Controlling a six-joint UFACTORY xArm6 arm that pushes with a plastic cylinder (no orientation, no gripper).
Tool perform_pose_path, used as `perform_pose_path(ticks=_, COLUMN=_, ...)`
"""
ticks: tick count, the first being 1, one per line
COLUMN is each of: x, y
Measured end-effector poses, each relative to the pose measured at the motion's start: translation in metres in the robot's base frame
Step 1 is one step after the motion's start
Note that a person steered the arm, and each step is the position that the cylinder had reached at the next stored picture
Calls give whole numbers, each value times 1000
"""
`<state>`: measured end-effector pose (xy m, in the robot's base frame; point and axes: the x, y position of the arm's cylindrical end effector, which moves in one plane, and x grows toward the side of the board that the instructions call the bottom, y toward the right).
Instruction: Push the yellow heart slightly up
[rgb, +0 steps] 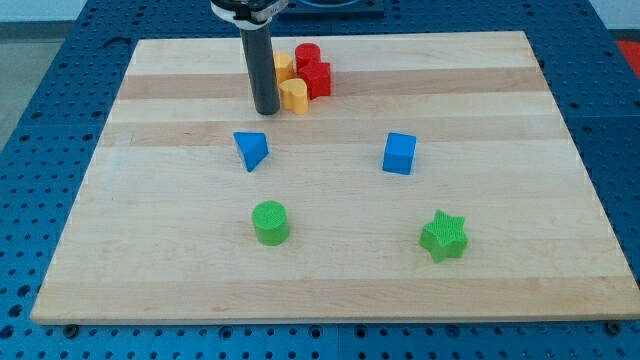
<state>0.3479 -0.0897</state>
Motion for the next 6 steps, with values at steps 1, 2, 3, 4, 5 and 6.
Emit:
perform_pose_path(ticks=1, x=15, y=5)
perform_pose_path(ticks=2, x=20, y=25)
perform_pose_path(ticks=3, x=9, y=26)
perform_pose_path(ticks=4, x=-9, y=26)
perform_pose_path(ticks=5, x=-22, y=26)
perform_pose_path(ticks=6, x=-25, y=26)
